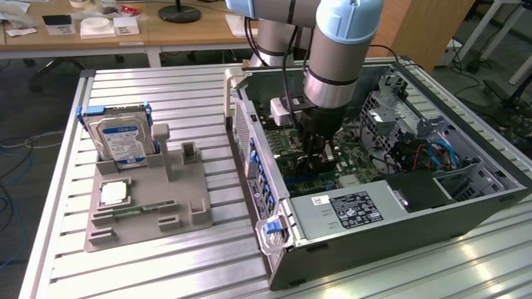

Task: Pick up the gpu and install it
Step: 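Insert the gpu into the slot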

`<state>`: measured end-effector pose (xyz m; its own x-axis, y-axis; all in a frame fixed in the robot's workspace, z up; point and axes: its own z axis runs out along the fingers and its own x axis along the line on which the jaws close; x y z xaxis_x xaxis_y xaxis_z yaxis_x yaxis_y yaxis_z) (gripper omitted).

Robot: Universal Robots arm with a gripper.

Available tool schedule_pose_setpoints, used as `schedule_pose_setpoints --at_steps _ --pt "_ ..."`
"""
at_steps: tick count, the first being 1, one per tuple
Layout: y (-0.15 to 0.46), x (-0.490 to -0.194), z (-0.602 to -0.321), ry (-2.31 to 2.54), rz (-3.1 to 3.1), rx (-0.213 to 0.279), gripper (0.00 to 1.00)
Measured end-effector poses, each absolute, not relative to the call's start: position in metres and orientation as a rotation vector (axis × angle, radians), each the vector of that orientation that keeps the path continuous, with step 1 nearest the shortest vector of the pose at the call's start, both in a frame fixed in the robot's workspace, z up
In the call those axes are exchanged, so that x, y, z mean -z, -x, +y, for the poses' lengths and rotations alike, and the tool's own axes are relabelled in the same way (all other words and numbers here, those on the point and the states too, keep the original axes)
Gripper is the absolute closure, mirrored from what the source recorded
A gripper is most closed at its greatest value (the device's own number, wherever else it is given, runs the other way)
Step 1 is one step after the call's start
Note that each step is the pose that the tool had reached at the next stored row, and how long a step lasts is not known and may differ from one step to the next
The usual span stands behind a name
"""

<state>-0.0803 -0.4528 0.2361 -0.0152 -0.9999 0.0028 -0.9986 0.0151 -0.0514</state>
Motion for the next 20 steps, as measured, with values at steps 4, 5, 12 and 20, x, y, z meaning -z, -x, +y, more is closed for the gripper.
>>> schedule_pose_setpoints --at_steps 4,5,12,20 --pt "0.0794 -0.2358 -0.4528 2.181 2.214 0.059 0.72" --pt "0.0792 -0.2357 -0.4528 2.181 2.214 0.059 0.72" --pt "0.0791 -0.2354 -0.4539 2.179 2.216 0.059 0.72" --pt "0.079 -0.2353 -0.4538 2.158 2.238 0.059 0.72"
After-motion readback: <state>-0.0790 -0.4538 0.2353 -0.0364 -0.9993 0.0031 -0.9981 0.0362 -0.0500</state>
